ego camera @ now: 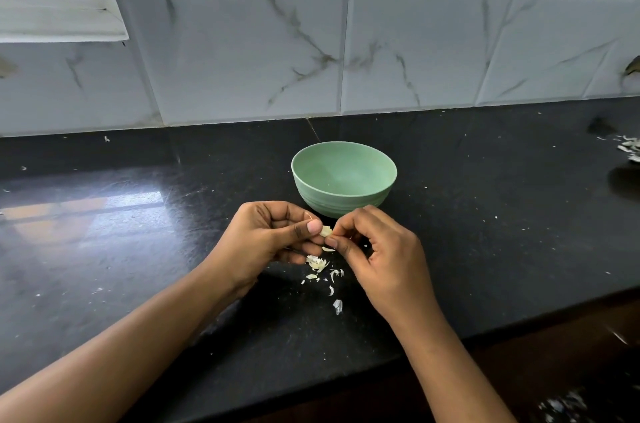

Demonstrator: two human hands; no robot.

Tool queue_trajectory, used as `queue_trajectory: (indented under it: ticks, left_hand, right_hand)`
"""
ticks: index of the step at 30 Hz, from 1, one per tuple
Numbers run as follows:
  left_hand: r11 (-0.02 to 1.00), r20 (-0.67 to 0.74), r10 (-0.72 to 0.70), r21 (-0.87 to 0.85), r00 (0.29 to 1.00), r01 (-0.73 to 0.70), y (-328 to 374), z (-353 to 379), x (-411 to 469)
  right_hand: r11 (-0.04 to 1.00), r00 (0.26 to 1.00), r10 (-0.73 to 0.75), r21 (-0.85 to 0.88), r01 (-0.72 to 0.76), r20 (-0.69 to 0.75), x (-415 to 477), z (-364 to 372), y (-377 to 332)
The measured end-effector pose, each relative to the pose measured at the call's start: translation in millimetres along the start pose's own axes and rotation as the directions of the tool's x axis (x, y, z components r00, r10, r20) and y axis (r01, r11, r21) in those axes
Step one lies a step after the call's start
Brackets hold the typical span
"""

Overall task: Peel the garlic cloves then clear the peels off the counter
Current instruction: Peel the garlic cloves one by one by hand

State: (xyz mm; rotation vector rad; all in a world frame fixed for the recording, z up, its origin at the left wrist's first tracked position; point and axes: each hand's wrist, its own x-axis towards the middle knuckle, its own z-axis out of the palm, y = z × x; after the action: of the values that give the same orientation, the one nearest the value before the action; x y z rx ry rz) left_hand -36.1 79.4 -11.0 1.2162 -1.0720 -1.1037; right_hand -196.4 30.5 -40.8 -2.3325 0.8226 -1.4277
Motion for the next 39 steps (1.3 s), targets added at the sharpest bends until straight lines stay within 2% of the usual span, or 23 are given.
queue_trajectory:
  ticks: [6,12,23,28,35,39]
  left_hand:
    - [1.000,-0.006,0.024,0.016,1.000,-0.024,0,2,-2]
    - [1.000,-0.035,0.028,-0.002,0.999,-0.028,-2,4,-2]
    - [1.000,-0.010,0.008,-0.013,1.000,-0.008,-4,6,-2]
    - [1.000,-0.004,-0.001,-0.019,1.000,0.001,-2,4,-1]
    - [0.998,-0.045,-0.011,-0.063,0.999,0.008,-2,4,1]
    - [0.995,-0.065,-0.014,-0.098,0.998,0.008,-3,2,3]
  right_hand:
    - [0.998,0.998,-0.024,-0.057,0.026,0.051,-3,1,-4]
    - [1.000,0.999,0.012,0.010,-0.012,0.050,-3,0,-4]
    - [0.998,0.996,0.031,0.060,-0.036,0.083,-2,-2,-5]
    - [0.988,0.992,0.052,0.139,-0.068,0.116,-3,-2,-7]
    - [0.982,0.985,0.171,0.083,-0.171,0.007,-3,-2,2]
    - [0.975,0.977,0.214,0.065,-0.214,0.009,-3,-1,5]
